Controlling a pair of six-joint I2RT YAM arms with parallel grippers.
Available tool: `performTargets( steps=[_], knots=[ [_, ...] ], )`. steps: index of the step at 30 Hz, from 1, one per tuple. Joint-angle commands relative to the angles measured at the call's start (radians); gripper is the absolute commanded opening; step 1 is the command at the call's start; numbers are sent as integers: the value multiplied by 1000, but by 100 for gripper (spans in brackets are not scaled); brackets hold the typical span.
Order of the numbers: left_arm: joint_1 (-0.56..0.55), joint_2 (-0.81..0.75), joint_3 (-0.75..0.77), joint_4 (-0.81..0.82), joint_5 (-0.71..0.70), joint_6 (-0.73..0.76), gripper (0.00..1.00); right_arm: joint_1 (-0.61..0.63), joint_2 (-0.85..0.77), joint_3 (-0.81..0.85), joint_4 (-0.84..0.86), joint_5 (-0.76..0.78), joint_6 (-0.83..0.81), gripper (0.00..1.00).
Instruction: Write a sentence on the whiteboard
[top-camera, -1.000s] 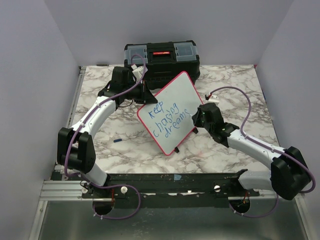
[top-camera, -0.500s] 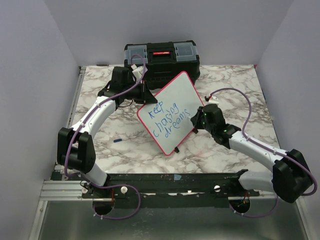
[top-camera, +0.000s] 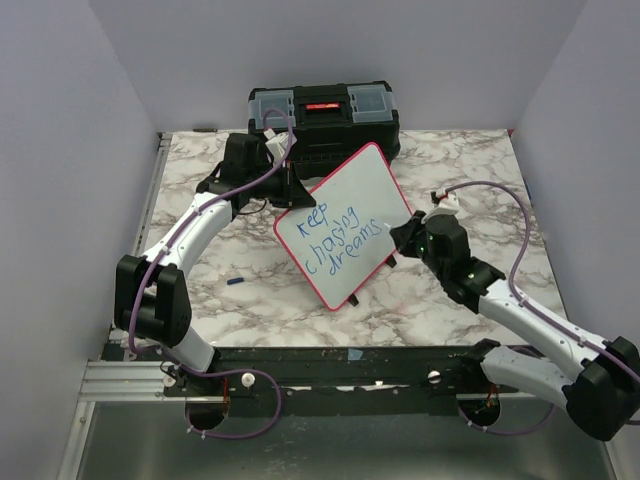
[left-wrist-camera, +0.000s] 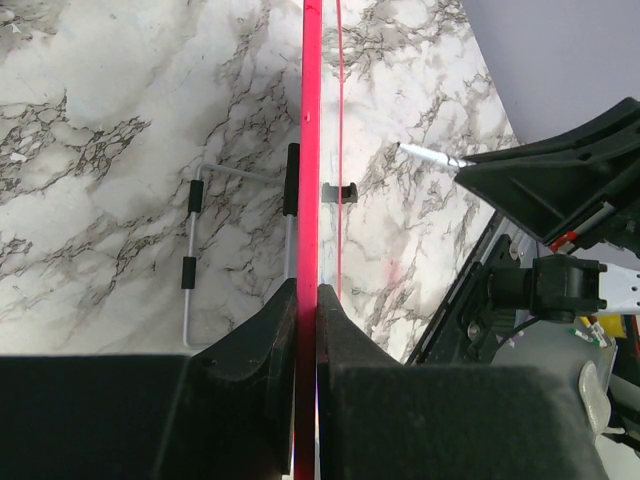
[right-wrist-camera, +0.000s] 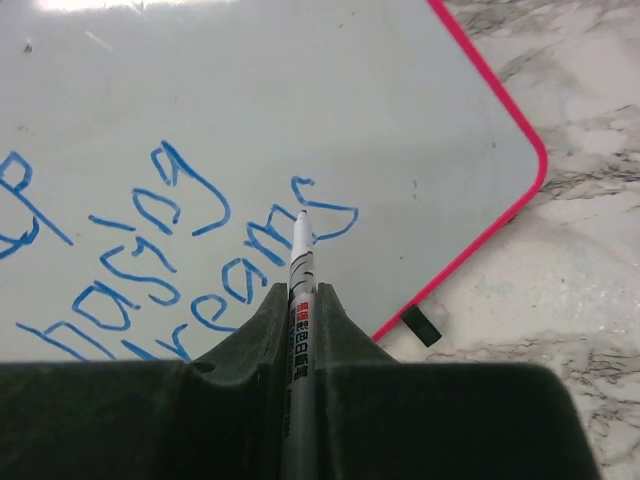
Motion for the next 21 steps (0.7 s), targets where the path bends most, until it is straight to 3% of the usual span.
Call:
performTargets(
  steps=[1, 10, 21],
  knots=[
    [-12, -23, 15, 13, 31, 35, 0, 3, -18, 14, -52, 166, 31, 1],
    [-12, -41, 1, 19, 36, 34, 0, -26, 116, 38, -53, 131, 49, 1],
    [-13, -42, 5, 20, 37, 32, 0, -72, 160, -14, 11, 9, 64, 1]
  ],
)
